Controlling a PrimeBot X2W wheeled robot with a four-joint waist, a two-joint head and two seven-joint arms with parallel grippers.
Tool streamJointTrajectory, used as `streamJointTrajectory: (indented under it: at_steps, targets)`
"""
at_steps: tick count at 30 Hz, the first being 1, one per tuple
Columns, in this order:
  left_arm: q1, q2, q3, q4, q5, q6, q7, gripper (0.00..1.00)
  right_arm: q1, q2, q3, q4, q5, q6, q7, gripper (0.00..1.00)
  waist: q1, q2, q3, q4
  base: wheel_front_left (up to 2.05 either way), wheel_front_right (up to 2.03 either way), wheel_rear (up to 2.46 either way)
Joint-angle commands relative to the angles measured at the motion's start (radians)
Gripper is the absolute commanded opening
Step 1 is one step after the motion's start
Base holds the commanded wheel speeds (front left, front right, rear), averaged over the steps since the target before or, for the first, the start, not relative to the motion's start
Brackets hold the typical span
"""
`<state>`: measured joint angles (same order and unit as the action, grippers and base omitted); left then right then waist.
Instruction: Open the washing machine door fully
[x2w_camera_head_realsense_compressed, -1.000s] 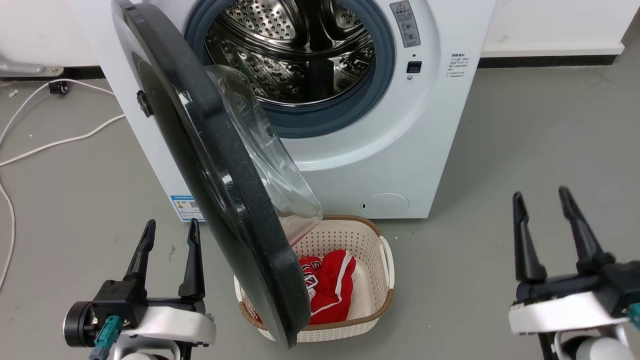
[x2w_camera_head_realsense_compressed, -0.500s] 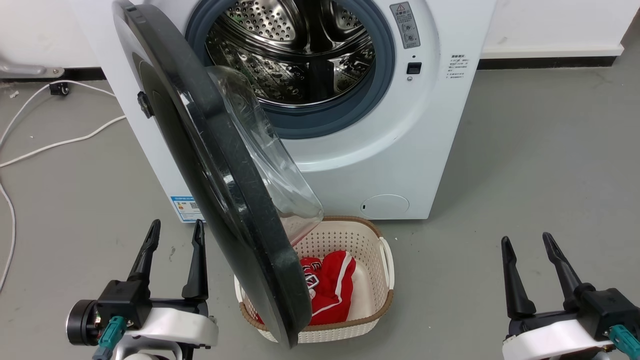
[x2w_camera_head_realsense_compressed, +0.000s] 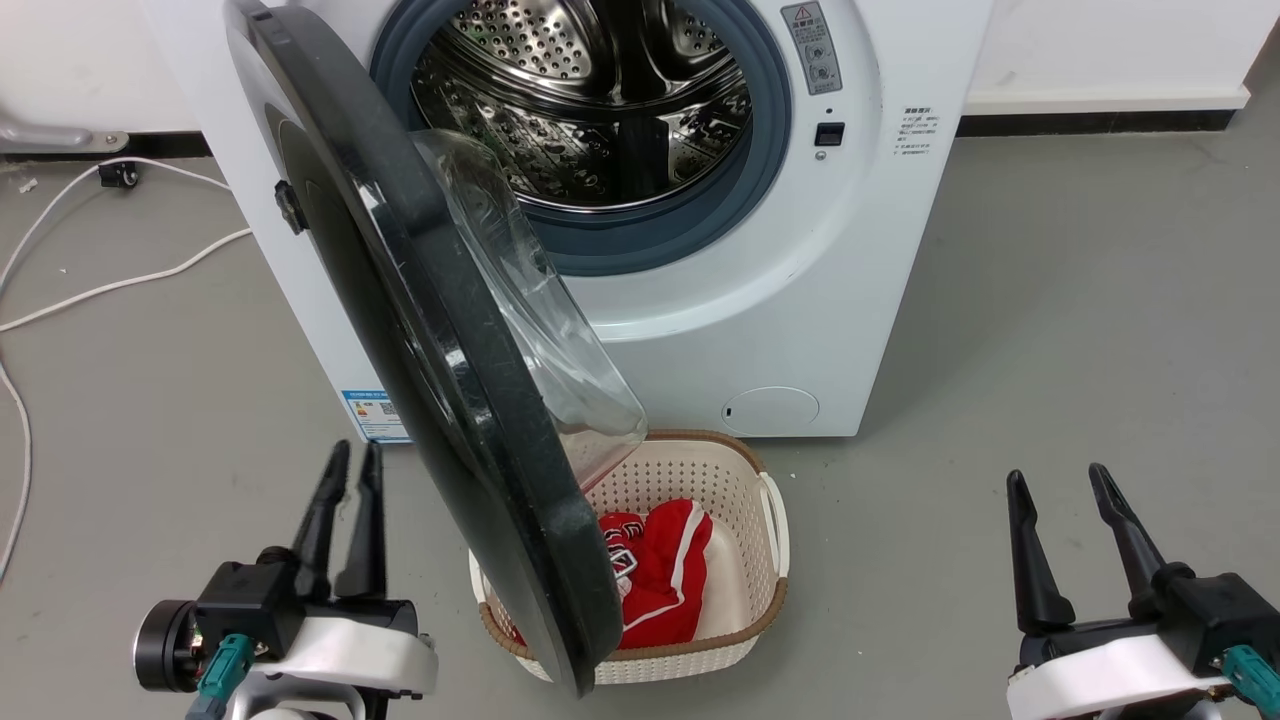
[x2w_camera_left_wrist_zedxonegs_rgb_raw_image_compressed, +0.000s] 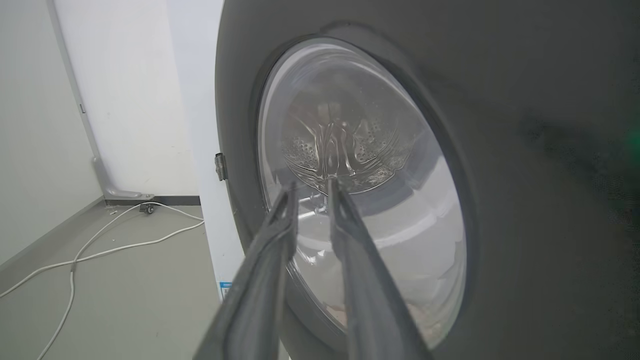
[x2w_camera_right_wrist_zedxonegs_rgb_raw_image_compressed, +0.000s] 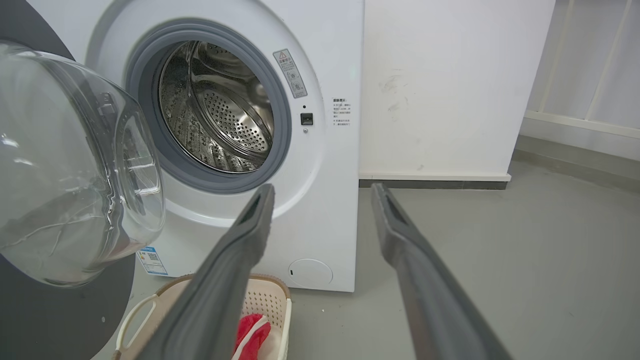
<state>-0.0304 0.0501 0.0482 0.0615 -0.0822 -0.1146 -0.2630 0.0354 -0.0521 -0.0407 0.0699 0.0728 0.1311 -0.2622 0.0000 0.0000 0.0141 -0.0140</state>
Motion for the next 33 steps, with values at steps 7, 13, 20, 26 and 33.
streamJointTrajectory:
  at_steps: [7,13,20,26,33]
  targets:
    - [-0.003,0.0,0.004,-0.015,0.008,-0.002,-0.003,0.0,-0.015,0.004,0.002,0.007,0.019,-0.001,-0.003,1.0,0.0,0.0,-0.001,-0.001,0.0,0.0,0.0]
    - [-0.035,0.0,0.011,-0.112,0.018,0.012,-0.003,0.0,-0.013,0.004,-0.003,0.008,0.024,-0.001,-0.003,1.0,0.0,0.0,-0.001,0.003,0.0,0.0,0.0]
    - [-0.087,0.012,0.022,-0.303,0.062,0.023,-0.002,0.0,-0.015,0.003,-0.007,0.018,0.028,-0.001,-0.003,1.0,0.0,0.0,-0.003,0.007,0.0,0.0,0.0]
    - [-0.131,0.02,0.004,-0.482,0.091,0.032,-0.002,0.0,-0.019,0.003,-0.006,0.026,0.038,-0.001,-0.003,1.0,0.0,0.0,-0.004,0.004,0.0,0.0,0.0]
    - [-0.148,0.024,-0.069,-0.618,0.098,0.018,-0.002,0.0,-0.015,0.003,-0.008,0.031,0.044,-0.001,-0.003,1.0,0.0,0.0,-0.006,-0.001,0.0,0.0,0.0]
